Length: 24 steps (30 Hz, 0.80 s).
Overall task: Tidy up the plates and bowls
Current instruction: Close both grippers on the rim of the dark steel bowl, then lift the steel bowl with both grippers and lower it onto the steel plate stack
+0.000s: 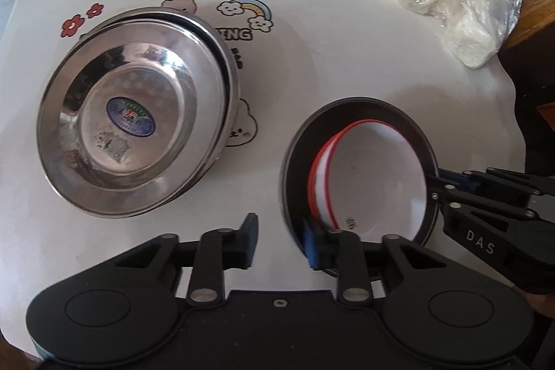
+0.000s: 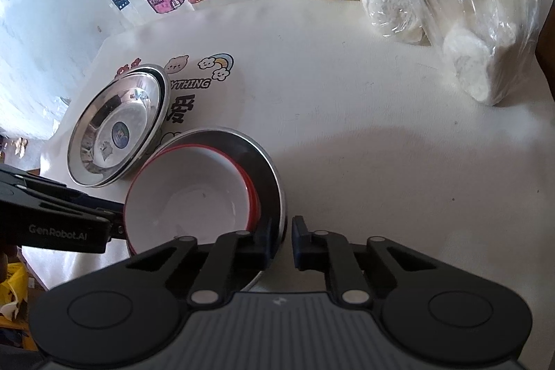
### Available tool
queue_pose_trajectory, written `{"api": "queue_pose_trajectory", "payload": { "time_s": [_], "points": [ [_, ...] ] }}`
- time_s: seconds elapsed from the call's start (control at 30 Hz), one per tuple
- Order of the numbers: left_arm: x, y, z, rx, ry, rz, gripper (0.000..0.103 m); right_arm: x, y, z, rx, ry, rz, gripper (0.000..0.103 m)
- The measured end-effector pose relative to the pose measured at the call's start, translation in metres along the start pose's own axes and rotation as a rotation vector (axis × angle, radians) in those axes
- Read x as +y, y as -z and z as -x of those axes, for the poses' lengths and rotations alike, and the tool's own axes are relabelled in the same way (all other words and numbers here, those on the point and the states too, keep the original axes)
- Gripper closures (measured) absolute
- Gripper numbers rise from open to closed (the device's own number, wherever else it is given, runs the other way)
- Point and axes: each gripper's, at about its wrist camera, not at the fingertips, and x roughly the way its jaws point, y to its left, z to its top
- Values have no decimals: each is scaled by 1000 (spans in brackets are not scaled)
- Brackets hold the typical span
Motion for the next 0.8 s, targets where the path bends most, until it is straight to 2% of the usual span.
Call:
{"api": "queue_pose_trajectory", "payload": {
  "time_s": [0.27,0.8],
  "points": [
    [-3,-4,-5,12,16,-23,90,1,-1,-1,11,-4,-3,93],
    [3,-3,-6,9,39,-2,91,-2,-1,0,26,-37,-53,93]
  ]
}}
